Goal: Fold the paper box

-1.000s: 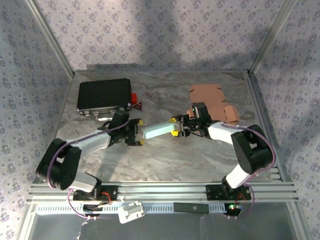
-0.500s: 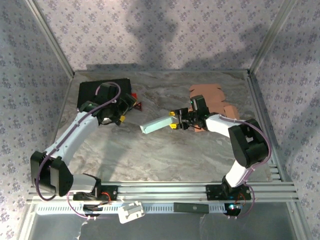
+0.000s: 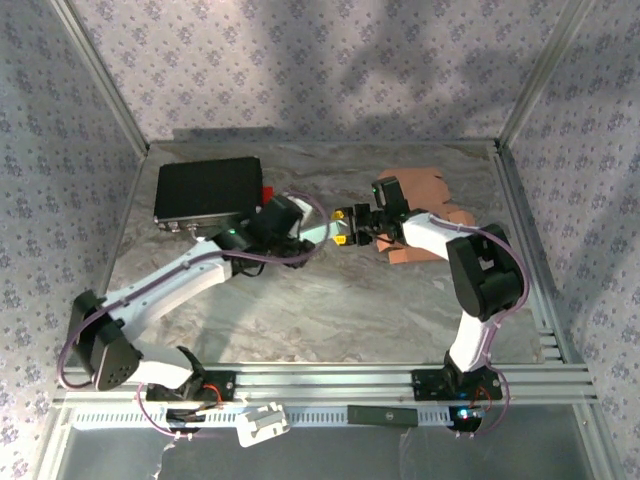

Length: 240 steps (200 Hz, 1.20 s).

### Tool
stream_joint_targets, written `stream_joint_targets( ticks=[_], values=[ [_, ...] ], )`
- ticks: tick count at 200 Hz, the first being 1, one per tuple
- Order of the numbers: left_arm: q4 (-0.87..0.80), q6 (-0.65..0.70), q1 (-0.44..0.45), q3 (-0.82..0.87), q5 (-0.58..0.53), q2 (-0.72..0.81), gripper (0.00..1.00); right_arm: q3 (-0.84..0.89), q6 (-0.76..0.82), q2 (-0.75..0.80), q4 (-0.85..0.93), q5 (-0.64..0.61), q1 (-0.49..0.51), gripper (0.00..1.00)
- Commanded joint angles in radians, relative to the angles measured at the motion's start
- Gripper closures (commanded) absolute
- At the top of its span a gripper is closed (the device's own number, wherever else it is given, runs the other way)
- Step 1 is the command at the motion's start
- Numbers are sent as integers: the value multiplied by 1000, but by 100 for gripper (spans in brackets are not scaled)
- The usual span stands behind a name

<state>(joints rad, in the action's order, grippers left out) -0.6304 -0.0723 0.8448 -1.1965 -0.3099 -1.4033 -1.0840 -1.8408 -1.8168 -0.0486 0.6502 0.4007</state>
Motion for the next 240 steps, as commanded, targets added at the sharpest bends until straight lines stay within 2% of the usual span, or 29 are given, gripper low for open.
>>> stream_joint_targets(
  ticks=[1,11,64,95,125,159,202,240],
  values=[
    [50,255,9,-45,-159,-80,17,-17,-5,-40,81,-24,-5,52],
    [64,293,14,-60,-196,-117,18,-17,-5,-41,82,-23,-7,52],
    [152,494,26,-46,-217,-220,14,-53,16,-68,104,-3,-23,52],
    [158,538,13,-79,-219,-283,13,-66,23,-78,112,4,-27,52],
    [188,549,10,-72,-196,-329,17,-62,20,-79,102,8,-31,53],
    [222,550,11,-62,-220,-347,26,-61,20,-82,99,9,-34,53],
    [234,562,11,-49,-214,-348,41,-62,19,-87,90,10,-35,53],
    [236,555,11,-31,-207,-368,41,-56,14,-91,79,9,-34,54]
  ],
)
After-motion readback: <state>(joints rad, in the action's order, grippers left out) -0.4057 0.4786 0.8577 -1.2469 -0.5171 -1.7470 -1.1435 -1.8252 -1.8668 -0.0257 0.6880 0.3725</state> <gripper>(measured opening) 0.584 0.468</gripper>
